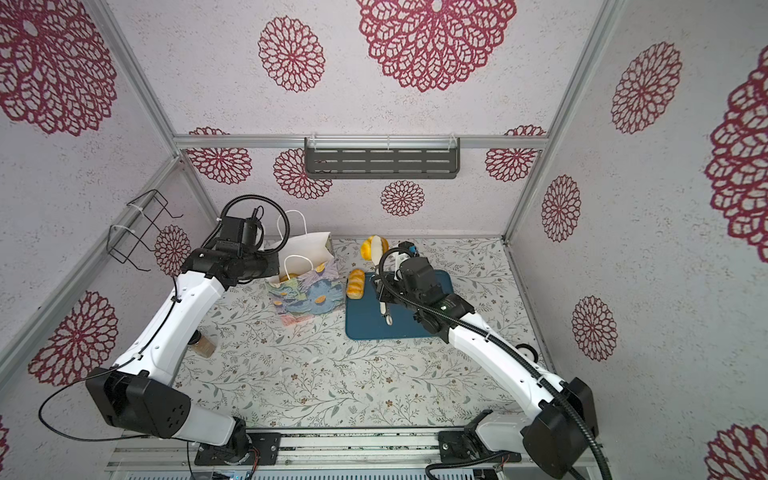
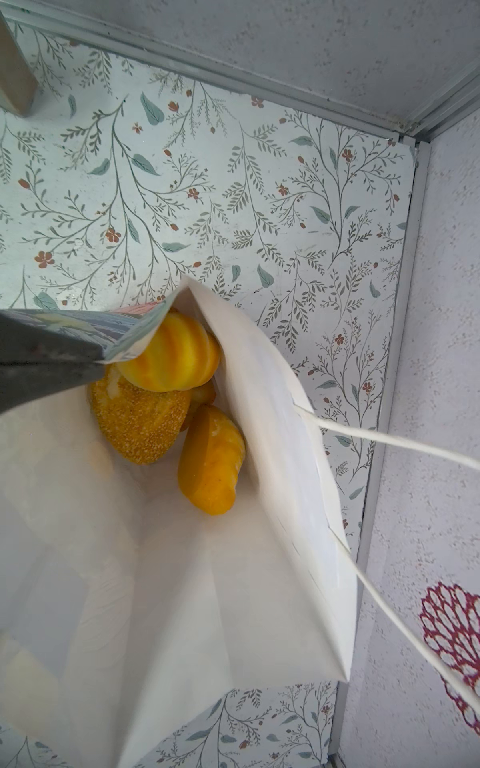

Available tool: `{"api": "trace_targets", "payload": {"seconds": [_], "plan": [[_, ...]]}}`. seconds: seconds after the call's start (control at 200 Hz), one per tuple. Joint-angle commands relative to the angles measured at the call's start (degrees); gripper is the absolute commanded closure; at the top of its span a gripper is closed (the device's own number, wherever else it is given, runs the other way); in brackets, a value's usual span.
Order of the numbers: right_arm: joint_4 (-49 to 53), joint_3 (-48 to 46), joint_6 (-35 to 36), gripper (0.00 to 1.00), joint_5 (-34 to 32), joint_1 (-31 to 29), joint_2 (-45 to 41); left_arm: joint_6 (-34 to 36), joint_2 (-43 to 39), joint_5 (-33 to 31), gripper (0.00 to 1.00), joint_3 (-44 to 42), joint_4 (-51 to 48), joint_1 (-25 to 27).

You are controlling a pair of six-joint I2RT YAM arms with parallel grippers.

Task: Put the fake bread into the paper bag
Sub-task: 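Carry the shell-shaped bun in the tongs over the bag held by the left gripper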

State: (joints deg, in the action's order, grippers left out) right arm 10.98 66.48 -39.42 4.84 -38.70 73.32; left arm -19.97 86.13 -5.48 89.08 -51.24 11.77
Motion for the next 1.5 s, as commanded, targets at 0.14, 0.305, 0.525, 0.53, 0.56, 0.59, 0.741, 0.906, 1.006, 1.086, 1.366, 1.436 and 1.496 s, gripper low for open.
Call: {"api": "trace_targets", "payload": {"seconds": [0.14,0.305,0.525,0.53,0.56,0.59,0.741,0.906,1.006,1.086,1.366,1.436,1.496], "plan": [[-3.28,6.34,3.57,1.00,1.46,-1.54,0.20,-0.07,-0.50,-0.35,1.00,-0.81,-0.09,0.86],[-2.84,8.31,4.15,1.00,2.82,-2.08,1.77,0.19,0.04,-1.19,1.00,-0.58,-0.59,1.06],[-2.17,11.23,5.14,1.00,4.33,-2.50,4.13,0.20,-0.22,-1.46,1.00,-0.84,-0.29,1.14],[-2.18,11.36,5.18,1.00,4.40,-2.51,4.16,0.20,-0.24,-1.42,1.00,-0.79,-0.32,1.14],[-1.99,11.92,5.24,1.00,4.78,-2.60,4.54,0.19,-0.17,-1.35,1.00,-0.84,-0.22,1.15],[-1.67,12.56,5.31,1.00,5.24,-2.74,5.08,0.15,-0.19,-1.14,1.00,-1.07,-0.12,1.13],[-1.11,15.46,5.66,1.00,6.94,-3.78,7.59,0.21,0.09,-1.47,1.00,-1.01,-0.14,1.43],[0.04,17.74,6.23,1.00,6.84,-4.98,9.44,0.35,-0.18,-1.94,1.00,-1.14,-0.08,1.46],[0.98,19.15,6.49,1.00,7.11,-5.62,10.51,0.43,-0.24,-1.96,1.00,-0.92,-0.16,1.48],[1.31,19.98,6.67,1.00,7.09,-6.16,11.13,0.45,-0.43,-1.89,1.00,-1.10,-0.13,1.42],[1.10,21.41,6.35,1.00,7.67,-7.99,13.23,0.39,-0.69,-1.38,1.00,-1.02,-0.02,1.44],[0.80,21.74,6.21,1.00,7.65,-8.35,13.83,0.37,-0.60,-1.21,1.00,-0.84,-0.09,1.43],[0.46,22.23,6.26,1.00,7.51,-8.75,14.34,0.37,-0.68,-1.12,1.00,-1.08,0.03,1.43]]}}
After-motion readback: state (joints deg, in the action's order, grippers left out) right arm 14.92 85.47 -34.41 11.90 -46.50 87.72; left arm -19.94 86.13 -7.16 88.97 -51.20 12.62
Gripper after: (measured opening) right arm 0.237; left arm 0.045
